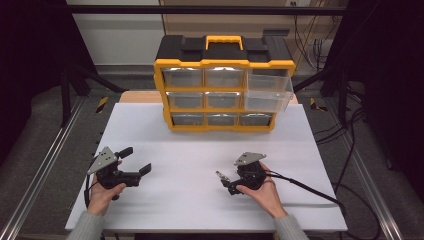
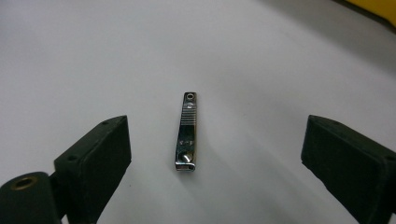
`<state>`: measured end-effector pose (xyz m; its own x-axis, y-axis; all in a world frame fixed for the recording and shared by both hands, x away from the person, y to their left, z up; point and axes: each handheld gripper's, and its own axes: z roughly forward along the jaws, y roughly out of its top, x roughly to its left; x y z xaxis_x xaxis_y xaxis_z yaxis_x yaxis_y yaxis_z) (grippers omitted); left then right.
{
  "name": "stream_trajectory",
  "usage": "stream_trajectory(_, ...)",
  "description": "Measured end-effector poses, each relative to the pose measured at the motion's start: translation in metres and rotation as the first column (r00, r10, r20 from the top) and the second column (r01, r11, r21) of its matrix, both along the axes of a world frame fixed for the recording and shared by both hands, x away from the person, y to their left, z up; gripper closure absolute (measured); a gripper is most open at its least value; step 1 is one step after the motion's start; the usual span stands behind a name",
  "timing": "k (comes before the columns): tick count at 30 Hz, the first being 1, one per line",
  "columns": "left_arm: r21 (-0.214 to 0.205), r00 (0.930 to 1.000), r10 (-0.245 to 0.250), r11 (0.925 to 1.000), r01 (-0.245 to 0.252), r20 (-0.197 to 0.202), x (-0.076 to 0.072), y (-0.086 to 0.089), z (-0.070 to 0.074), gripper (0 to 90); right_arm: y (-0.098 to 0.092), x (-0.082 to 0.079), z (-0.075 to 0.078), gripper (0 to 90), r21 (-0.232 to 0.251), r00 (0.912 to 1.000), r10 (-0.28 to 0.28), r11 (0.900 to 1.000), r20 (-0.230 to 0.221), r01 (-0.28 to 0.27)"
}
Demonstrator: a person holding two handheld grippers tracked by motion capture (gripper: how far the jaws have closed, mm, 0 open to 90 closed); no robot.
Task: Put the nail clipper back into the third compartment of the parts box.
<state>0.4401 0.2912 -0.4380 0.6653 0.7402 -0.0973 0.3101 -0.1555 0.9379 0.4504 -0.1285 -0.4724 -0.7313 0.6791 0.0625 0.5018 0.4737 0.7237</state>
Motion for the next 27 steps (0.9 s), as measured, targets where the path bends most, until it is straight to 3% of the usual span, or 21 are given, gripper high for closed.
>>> stream_trajectory(6, -0.002, 1.0, 0.001, 1.0, -0.001, -0.001, 0.0, 0.0, -0.0002, 2.9, 0.0025, 0.0008, -0.0038, 17.9, -0.003, 0.9995, 0.007, 1.0, -0.031, -0.007)
stream_trajectory(21, -0.004, 1.0, 0.003, 1.0, -0.003, -0.003, -0.0001, 0.0002, -0.0003, 2.9, 0.0087, 0.0001, -0.0077, 49.4, -0.028, 0.9978, 0.025, 0.9992, -0.062, -0.027)
stream_trajectory(27, -0.005, 1.0, 0.003, 1.0, -0.003, -0.003, 0.0, 0.0003, -0.0003, 3.0, 0.0094, 0.0001, -0.0083, 59.2, -0.038, 0.9951, 0.027, 0.9988, -0.095, -0.031)
